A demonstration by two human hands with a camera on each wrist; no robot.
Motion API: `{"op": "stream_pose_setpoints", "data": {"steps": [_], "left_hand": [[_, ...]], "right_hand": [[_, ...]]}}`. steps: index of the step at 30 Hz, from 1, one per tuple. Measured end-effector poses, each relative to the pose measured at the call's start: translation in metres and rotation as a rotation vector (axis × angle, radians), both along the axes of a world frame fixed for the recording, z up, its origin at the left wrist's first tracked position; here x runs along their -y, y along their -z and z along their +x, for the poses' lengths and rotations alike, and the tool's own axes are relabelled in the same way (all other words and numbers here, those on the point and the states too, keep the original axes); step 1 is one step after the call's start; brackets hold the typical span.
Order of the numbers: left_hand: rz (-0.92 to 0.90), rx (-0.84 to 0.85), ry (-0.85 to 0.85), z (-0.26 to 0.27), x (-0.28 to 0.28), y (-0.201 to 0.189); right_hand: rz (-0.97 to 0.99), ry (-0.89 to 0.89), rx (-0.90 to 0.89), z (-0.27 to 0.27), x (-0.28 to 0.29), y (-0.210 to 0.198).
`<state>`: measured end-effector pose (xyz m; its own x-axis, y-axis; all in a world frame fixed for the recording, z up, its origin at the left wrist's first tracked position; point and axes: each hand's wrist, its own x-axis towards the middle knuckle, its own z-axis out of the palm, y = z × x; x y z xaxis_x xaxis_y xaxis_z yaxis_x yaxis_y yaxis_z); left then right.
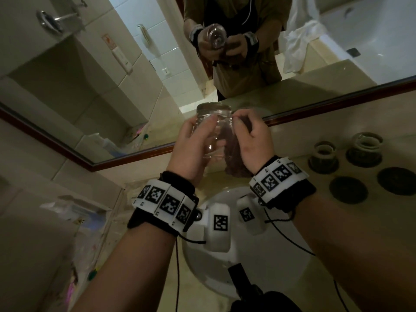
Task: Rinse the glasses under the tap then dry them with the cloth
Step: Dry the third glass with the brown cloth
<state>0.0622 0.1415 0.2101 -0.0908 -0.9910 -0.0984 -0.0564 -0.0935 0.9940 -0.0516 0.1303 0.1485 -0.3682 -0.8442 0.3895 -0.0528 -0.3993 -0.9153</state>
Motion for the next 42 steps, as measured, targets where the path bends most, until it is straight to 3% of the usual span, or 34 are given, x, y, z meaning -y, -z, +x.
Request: {"op": "stream_pose_setpoints", "data": {"steps": [3,8,14,19,22,25,29,32,35,39,42], "left_hand": [[-0.014,0.041,-0.036,-0.003,0.001,-0.002],[-0.074,0.094,-0.132,-0.003,0.005,0.000],[0.009,-0.017,0.009,-0.005,-0.001,0.001],[-0.044,0.197,0.076,0.000,-0.001,0.001],[-0.125,0.234,0.069,-0.001,0.000,0.001],[-0.067,0.195,-0.008,0.000,0.003,0.002],[-0.004,0.008,-0.065,0.004,0.004,0.003],[-0.011,-0.108,-0.024,0.000,0.000,0.000],[-0.028,-0.019,-0.013,-0.004,0.000,0.000],[-0.080,0.103,-0.115,-0.006,0.004,0.000],[-0.068,0.046,-0.058,-0.008,0.004,-0.007]], "right_hand": [[0.016,-0.002,-0.011,-0.006,0.004,-0.004],[-0.199,0.095,-0.082,0.001,-0.004,-0.015],[0.045,-0.004,-0.026,-0.006,0.003,-0.001],[0.065,0.020,-0.035,-0.009,0.004,0.003],[0.030,0.040,-0.066,-0.007,0.003,-0.001],[-0.088,0.067,-0.116,-0.004,-0.001,-0.009],[-0.282,0.109,-0.220,-0.002,-0.008,-0.017],[-0.222,0.110,-0.191,-0.005,-0.004,-0.015],[-0.046,0.020,-0.097,-0.009,0.003,-0.010],[-0.133,0.065,-0.166,-0.005,0.000,-0.011],[-0.148,0.103,-0.140,-0.005,-0.001,-0.013]]}}
